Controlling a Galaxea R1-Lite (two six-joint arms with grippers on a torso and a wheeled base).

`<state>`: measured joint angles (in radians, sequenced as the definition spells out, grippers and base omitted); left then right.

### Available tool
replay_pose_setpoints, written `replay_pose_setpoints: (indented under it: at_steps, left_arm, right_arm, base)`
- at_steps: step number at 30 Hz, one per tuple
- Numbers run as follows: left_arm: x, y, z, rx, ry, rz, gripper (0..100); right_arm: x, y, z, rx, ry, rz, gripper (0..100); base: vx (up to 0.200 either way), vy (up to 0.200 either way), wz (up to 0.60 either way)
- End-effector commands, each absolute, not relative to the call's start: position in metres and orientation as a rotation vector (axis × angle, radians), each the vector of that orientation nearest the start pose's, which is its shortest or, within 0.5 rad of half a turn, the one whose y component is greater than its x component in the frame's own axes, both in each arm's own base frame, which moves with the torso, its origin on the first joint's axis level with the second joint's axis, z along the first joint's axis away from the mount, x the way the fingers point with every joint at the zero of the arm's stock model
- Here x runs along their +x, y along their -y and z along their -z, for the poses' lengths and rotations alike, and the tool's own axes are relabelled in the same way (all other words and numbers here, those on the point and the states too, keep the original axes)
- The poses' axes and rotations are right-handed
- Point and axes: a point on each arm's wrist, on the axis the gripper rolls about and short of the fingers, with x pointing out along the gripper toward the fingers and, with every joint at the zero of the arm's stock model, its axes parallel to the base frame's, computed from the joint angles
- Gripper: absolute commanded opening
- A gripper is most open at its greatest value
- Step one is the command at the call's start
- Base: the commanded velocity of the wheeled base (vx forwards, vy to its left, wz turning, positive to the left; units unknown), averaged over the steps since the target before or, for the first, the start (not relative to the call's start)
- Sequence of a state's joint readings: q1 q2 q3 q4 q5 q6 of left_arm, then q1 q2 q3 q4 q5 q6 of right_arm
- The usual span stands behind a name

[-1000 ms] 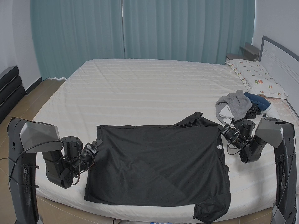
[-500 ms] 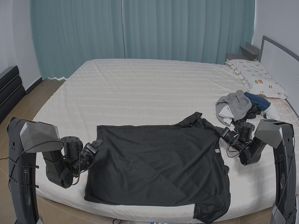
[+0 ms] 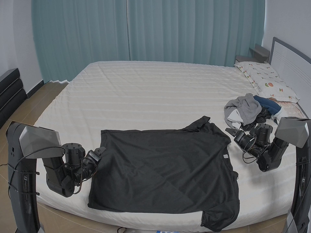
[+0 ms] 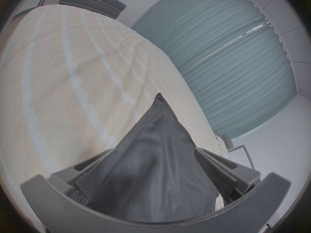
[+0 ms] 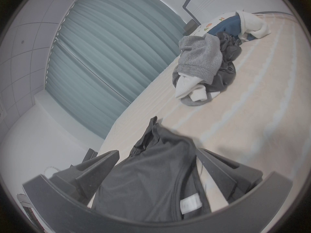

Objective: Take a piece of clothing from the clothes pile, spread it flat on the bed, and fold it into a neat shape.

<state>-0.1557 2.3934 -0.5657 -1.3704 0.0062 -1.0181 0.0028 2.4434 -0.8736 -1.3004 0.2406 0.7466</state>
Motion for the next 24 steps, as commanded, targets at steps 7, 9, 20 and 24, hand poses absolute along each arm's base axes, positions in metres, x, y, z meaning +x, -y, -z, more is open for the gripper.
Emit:
replay_pose_setpoints:
  at_steps: [7, 9, 20, 24]
  left_arm:
    - [0.315, 0.050, 0.023, -0.948, -0.532, -0.113, 100]
    - [0.309, 0.048, 0.025, -0.916, -0.554, -0.116, 100]
    - [0.274, 0.045, 0.026, -0.665, -0.660, -0.084, 100]
    - [0.268, 0.064, 0.031, -0.633, -0.699, -0.035, 100]
  right_arm:
    - [0.335, -0.016, -0.008, 0.963, -0.447, -0.134, 100]
    - [0.331, -0.013, 0.001, 0.971, -0.468, -0.138, 100]
    - [0.326, -0.002, 0.011, 0.981, -0.484, -0.111, 100]
    - [0.326, -0.001, 0.013, 0.984, -0.490, -0.103, 100]
  base:
    - [-0.200, 0.000, 0.00]
    - [-0.200, 0.000, 0.00]
    - [0.000, 0.000, 0.00]
    - [0.000, 0.000, 0.00]
